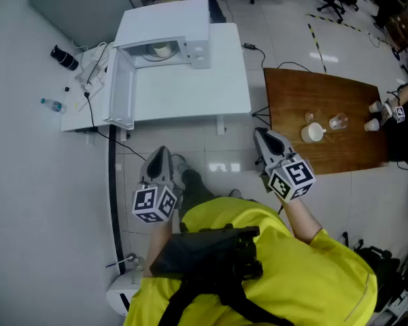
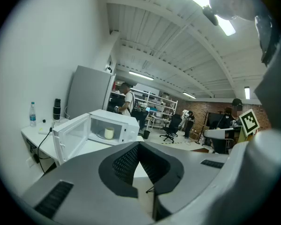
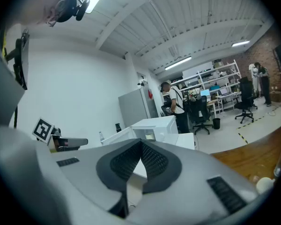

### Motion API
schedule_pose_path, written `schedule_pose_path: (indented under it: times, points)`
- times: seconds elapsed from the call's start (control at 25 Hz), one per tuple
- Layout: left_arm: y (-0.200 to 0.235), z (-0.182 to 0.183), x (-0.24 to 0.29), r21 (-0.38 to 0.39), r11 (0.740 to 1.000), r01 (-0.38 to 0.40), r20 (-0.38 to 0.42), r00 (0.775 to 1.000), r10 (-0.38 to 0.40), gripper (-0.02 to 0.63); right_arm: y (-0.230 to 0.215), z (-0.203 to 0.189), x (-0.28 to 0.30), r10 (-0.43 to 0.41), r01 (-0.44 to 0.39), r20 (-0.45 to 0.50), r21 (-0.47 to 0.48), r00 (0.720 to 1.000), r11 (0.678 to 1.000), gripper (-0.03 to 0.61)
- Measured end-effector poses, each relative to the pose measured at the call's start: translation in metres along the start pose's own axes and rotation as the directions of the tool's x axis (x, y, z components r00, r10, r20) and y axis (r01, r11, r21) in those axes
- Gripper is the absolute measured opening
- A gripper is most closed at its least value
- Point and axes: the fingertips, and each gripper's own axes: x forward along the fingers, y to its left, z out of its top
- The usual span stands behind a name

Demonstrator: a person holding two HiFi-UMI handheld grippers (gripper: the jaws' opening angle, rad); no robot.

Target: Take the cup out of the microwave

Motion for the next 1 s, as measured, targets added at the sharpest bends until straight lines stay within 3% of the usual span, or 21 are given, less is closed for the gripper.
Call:
schedule_pose_path:
  times: [0.28,0.48,0.56,0.68,0.84,1.0]
  points:
    - [0.116,0.049,0.051,-0.006,1.0,-0.021,0.008,1.0,0.021,0.0,0.053,0.026,0.154,0.063,-0.064,-0.012,-0.041,0.998,0.997,0.006]
    - [0.182,0.078,0.096,0.036,0.999,0.016,-0.039,0.999,-0.015,0.0,0.078,0.04,0.271,0.027,-0.029,-0.024,-0.07,0.999,0.997,0.049]
    - [0.201,0.087,0.112,0.049,0.998,0.047,-0.061,0.997,-0.044,0.0,0.082,0.035,0.311,-0.004,0.002,-0.036,-0.055,0.999,0.998,0.164]
    - [0.224,0.094,0.137,0.068,0.993,0.093,-0.091,0.992,-0.086,0.0,0.076,0.021,0.365,-0.089,0.087,-0.036,-0.046,0.995,0.995,0.2]
    - [0.24,0.091,0.166,0.04,0.991,0.128,-0.138,0.983,-0.121,0.0,0.057,-0.018,0.429,-0.159,0.156,-0.085,-0.046,0.984,0.987,0.369]
    - [0.245,0.082,0.187,0.028,0.987,0.16,-0.188,0.97,-0.152,0.0,0.014,-0.056,0.504,-0.232,0.23,-0.128,-0.03,0.964,0.973,0.433]
